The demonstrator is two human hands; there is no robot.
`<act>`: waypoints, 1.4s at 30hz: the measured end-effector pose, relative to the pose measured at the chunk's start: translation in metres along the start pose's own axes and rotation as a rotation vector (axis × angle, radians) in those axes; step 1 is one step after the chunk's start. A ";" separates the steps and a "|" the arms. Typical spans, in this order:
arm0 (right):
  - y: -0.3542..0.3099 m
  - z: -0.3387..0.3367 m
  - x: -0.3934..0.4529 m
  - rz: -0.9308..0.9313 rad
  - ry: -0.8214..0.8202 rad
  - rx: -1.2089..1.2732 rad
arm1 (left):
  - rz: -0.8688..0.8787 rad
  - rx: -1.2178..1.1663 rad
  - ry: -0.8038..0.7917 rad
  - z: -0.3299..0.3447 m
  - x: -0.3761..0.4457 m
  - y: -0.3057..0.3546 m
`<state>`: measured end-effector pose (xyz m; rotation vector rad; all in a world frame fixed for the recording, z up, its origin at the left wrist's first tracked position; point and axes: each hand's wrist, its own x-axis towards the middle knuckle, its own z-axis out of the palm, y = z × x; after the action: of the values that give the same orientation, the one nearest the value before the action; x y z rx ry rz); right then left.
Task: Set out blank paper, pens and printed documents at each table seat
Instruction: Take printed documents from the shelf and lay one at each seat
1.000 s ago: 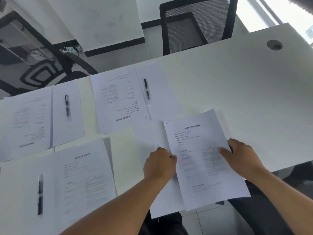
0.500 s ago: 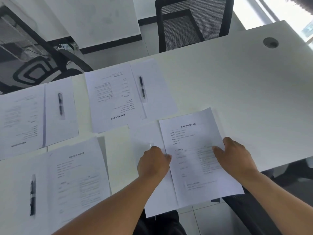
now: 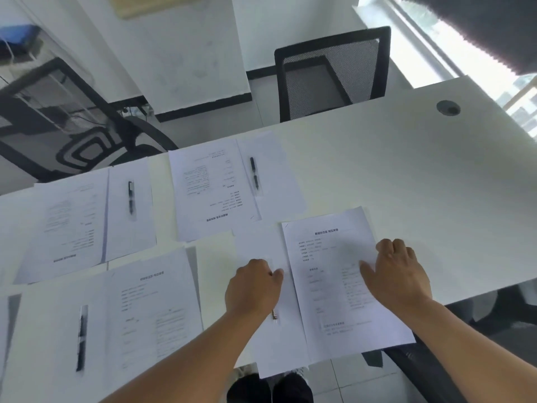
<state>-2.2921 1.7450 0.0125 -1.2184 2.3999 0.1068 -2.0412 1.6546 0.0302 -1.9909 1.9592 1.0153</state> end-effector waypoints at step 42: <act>-0.032 -0.066 -0.075 -0.527 -0.197 -0.348 | 0.300 0.250 -0.016 -0.059 -0.091 -0.023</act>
<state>-2.2518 1.7647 0.1074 -1.8616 1.8701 0.4684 -1.9907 1.6992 0.1181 -1.5882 2.2945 0.7893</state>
